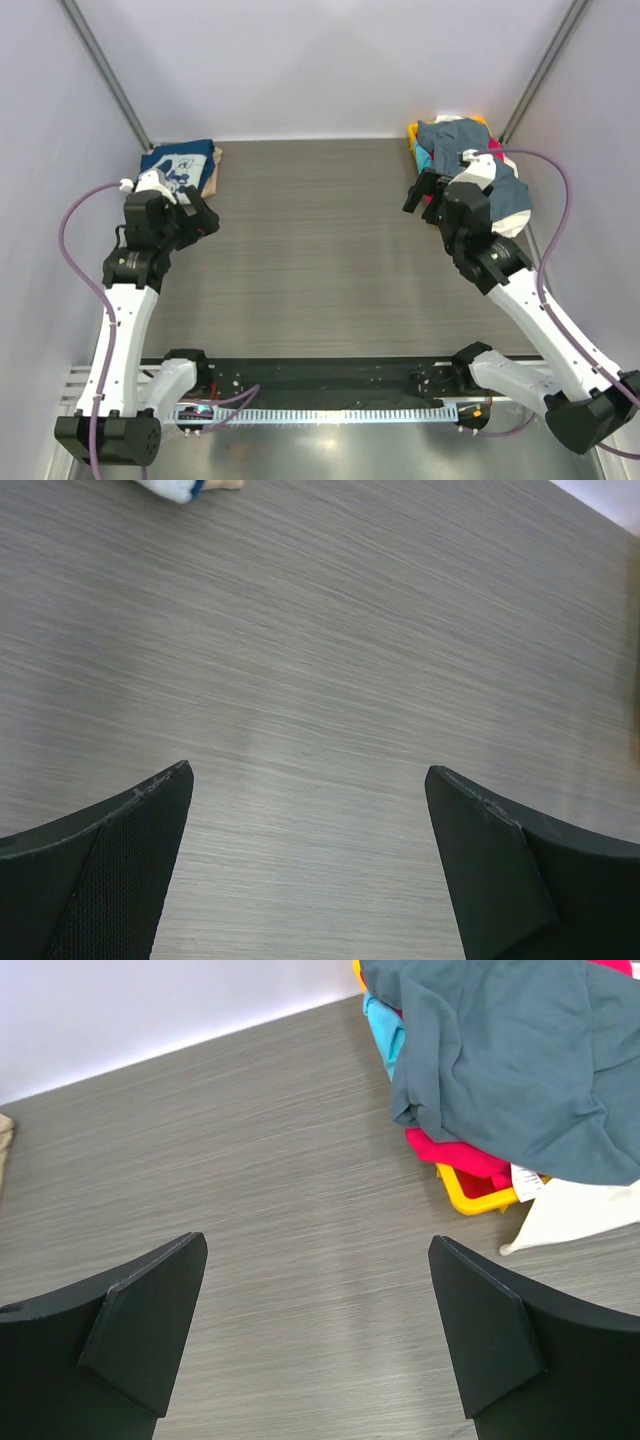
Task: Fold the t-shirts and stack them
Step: Grab the tshirt from the pile
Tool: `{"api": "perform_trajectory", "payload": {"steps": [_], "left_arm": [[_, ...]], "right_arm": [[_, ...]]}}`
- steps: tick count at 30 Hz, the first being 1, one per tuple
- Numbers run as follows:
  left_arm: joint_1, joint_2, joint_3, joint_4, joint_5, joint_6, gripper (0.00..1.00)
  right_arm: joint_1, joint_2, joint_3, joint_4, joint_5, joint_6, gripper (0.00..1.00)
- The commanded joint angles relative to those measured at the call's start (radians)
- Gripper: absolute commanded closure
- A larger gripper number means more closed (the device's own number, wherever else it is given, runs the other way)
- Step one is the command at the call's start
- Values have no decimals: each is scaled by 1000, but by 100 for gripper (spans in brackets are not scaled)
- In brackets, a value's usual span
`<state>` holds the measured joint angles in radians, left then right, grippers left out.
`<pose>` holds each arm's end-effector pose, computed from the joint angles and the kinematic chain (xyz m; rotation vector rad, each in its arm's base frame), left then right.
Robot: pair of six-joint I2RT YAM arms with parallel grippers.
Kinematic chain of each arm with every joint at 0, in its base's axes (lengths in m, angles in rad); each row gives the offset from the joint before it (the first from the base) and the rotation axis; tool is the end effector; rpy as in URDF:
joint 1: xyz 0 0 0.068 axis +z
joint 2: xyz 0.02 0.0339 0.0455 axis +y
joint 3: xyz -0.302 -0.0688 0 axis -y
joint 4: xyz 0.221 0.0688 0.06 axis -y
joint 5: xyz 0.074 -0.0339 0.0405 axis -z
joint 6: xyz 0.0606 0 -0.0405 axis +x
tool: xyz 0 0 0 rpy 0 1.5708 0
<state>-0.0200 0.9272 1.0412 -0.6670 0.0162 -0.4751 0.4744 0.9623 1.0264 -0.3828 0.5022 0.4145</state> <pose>0.1660 -0.0043 0.3691 -0.4732 2.0864 -0.3093 0.1777 0.0585 0.3955 0.2830 1.8297 0.1444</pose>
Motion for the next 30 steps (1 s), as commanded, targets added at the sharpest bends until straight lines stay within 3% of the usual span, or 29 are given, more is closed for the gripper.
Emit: {"api": "perform_trajectory", "payload": {"steps": [1, 4, 5, 8, 19, 22, 30], "left_arm": [[15, -5, 17, -28, -65, -26, 0], [51, 31, -26, 24, 68, -43, 0], [60, 47, -35, 38, 176, -37, 0], [61, 110, -36, 43, 272, -17, 0], [60, 41, -43, -23, 122, -39, 0], [58, 7, -3, -100, 94, -23, 0], [29, -100, -78, -51, 39, -11, 0]], "right_arm": [[-14, 44, 75, 45, 52, -42, 0], [-36, 87, 113, 45, 45, -65, 0], [-40, 98, 122, 45, 48, -69, 0], [-65, 131, 130, 68, 59, -62, 0], [-128, 300, 165, 93, -33, -29, 0], [-230, 375, 253, -2, -59, 6, 0], [-427, 533, 354, -156, -131, 37, 7]]}}
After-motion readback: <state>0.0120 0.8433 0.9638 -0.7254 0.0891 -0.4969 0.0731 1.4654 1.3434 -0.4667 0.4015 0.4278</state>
